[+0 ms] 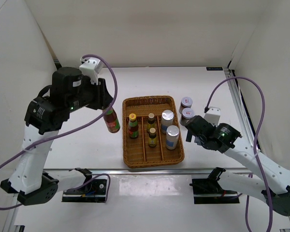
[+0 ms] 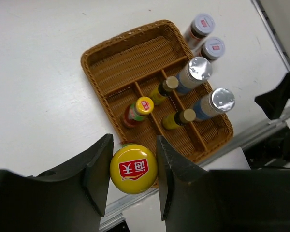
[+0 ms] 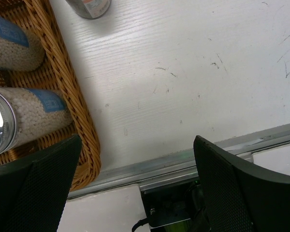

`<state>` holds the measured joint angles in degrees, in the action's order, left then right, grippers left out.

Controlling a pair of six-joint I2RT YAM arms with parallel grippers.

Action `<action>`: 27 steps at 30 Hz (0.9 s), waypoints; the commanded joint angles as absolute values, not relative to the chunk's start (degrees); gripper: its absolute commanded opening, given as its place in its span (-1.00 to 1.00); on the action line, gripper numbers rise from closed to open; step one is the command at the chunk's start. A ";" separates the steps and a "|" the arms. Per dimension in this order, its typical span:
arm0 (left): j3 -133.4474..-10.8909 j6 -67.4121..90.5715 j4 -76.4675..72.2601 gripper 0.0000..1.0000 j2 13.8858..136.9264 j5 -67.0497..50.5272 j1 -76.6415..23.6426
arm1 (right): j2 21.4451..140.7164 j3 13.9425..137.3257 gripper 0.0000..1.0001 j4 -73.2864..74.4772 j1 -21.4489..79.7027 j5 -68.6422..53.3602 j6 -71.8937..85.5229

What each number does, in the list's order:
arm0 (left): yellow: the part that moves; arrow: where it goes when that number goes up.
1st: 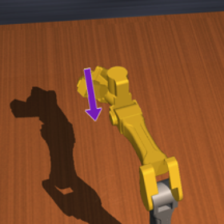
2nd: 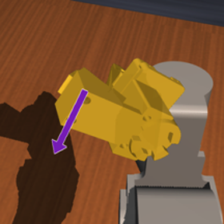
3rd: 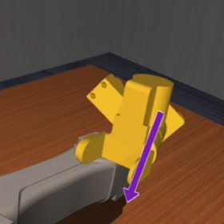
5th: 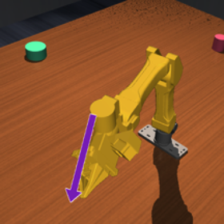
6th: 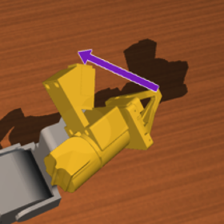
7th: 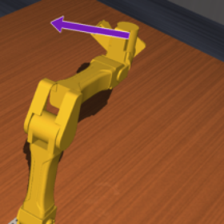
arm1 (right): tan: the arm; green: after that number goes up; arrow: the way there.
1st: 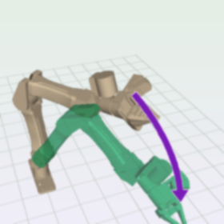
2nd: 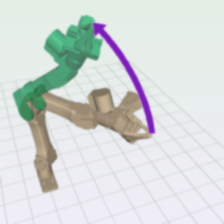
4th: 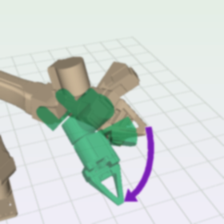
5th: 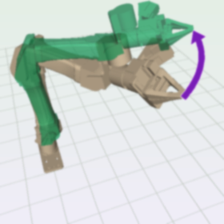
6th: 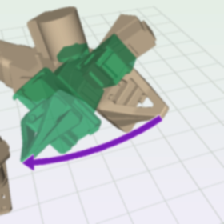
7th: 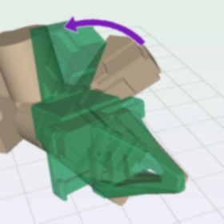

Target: Organize the condiment bottles

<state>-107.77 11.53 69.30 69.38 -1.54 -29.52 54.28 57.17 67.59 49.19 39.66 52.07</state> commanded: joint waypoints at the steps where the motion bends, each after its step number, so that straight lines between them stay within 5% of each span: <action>1: -104.00 13.26 66.45 -0.79 65.58 -7.29 -30.50 | 54.75 57.66 0.99 66.63 49.13 40.52 52.82; 8: -89.32 18.89 57.57 -0.79 60.38 -12.47 -31.64 | 55.81 58.18 0.99 66.09 49.13 39.46 52.29; 27: -74.71 23.20 45.36 -0.79 58.62 -11.97 -34.79 | 56.34 58.18 0.99 66.09 49.13 39.46 52.29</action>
<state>-75.16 20.86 53.45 60.75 -10.98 -32.84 56.31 57.17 67.02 49.19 38.61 52.03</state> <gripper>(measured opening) 0.483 0.995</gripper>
